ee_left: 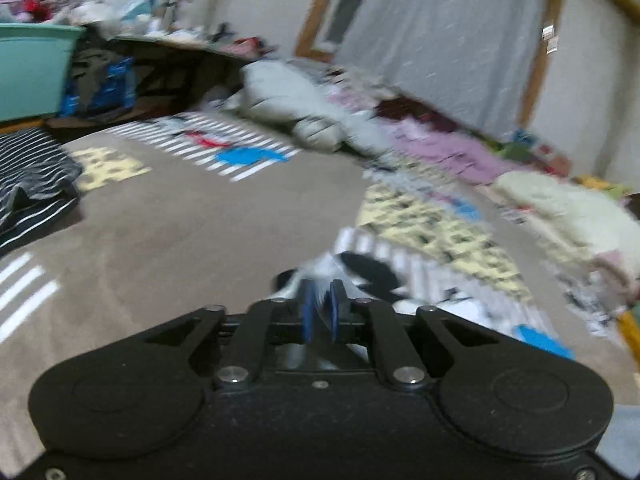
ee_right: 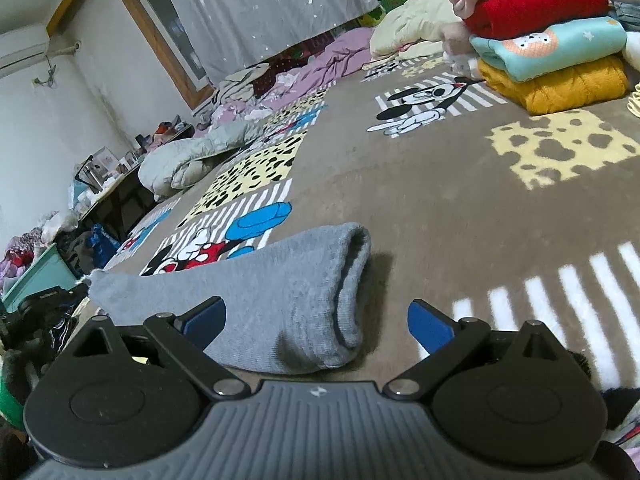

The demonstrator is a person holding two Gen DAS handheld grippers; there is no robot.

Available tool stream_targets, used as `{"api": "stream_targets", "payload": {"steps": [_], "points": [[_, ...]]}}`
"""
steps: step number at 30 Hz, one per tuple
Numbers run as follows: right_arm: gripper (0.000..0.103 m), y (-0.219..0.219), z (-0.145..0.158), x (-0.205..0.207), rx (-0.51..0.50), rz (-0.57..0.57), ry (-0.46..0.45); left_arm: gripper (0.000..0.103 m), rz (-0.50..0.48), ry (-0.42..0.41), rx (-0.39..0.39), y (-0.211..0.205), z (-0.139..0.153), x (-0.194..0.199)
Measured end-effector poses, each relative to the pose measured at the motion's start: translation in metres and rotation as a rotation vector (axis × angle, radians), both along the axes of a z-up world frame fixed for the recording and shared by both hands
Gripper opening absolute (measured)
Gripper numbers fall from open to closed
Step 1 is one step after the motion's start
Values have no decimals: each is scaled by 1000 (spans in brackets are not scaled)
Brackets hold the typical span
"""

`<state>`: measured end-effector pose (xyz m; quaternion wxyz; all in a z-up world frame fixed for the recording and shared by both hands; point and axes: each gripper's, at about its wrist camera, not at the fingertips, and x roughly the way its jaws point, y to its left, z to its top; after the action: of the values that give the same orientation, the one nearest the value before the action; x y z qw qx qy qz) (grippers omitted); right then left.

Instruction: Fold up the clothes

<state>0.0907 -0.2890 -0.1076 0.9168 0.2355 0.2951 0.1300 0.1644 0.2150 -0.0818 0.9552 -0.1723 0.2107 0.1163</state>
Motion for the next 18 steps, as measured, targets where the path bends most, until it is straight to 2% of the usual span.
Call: {"api": "stream_targets", "payload": {"steps": [1,2,7,12,18], "points": [[97,0,0,0,-1,0,2,37,17,9,-8,3,-2,-1],[97,1,0,0,-2,1,4,45,26,5,-28,6,-2,-4],[97,-1,-2,4,3,0,16,47,21,-22,-106,19,4,-20],[97,-7,-5,7,50,-17,41,54,-31,-13,-285,31,-5,-31],[97,-32,-14,18,206,-78,108,57,-58,24,-463,38,-18,-29]]}}
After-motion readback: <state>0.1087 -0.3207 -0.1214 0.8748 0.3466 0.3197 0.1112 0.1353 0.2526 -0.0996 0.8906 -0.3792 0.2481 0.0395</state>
